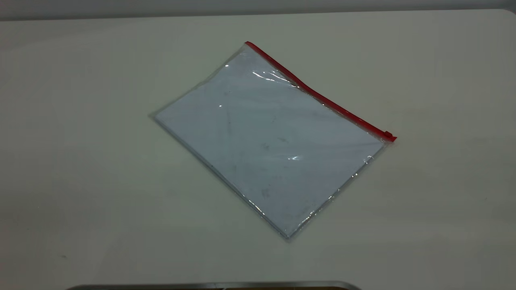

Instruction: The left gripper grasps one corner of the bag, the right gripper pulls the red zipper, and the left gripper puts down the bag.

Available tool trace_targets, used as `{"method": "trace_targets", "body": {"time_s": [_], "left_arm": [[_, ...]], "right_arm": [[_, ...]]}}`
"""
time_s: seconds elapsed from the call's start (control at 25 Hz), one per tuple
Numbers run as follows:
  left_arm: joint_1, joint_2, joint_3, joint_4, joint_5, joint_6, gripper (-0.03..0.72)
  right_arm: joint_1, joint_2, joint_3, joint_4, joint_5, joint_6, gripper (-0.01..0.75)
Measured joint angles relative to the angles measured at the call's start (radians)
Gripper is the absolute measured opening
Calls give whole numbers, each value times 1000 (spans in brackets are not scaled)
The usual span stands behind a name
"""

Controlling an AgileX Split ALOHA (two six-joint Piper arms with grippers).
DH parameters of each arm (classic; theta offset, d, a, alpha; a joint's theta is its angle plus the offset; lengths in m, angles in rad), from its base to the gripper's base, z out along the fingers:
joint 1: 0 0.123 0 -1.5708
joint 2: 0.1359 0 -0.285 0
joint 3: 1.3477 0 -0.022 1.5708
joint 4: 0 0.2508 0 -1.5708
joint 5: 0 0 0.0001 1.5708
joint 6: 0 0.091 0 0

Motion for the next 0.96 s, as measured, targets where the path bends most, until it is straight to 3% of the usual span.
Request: {"method": "trace_targets", "body": {"time_s": [0.16, 0.96], "left_arm": [[0, 0, 0, 0, 0, 0, 590], [0, 0, 0, 0, 1, 0, 590]], "right_arm": [[-54, 0, 2, -47, -3, 40, 576], [-55, 0, 2, -107, -7, 134, 576]]}}
